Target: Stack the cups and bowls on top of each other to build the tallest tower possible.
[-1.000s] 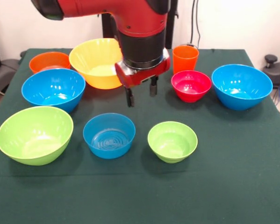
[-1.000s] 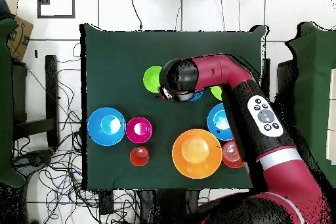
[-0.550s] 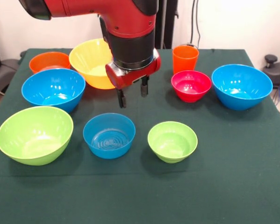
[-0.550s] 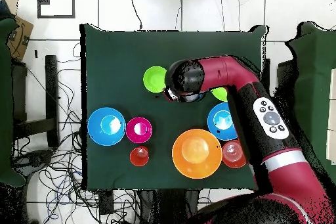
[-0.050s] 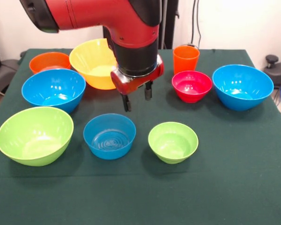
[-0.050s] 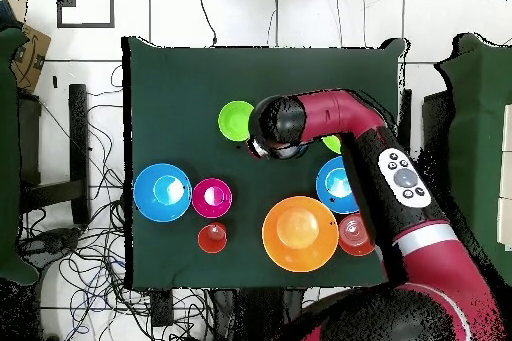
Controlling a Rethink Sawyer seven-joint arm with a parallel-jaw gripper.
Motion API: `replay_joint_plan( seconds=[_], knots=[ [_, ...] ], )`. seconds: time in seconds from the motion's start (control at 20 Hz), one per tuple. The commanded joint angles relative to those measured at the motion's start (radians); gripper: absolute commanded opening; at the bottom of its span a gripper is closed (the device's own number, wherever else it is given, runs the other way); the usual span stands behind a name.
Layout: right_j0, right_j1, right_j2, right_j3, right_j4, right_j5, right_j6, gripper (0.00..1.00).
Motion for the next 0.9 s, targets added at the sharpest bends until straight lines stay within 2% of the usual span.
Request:
replay_joint_plan(
  seconds=[0.05, 0.4, 0.7, 0.9],
  knots=[
    [0.03, 0.067, -0.039, 0.006, -0.139, -0.106, -0.18, 1.0],
    [0.033, 0.03, -0.051, 0.016, -0.222, -0.154, -0.168, 1.0],
    [0.045, -0.011, -0.062, 0.041, -0.259, -0.166, -0.147, 1.0],
    [0.05, -0.007, -0.058, 0.034, -0.251, -0.163, -0.135, 1.0]
  ],
)
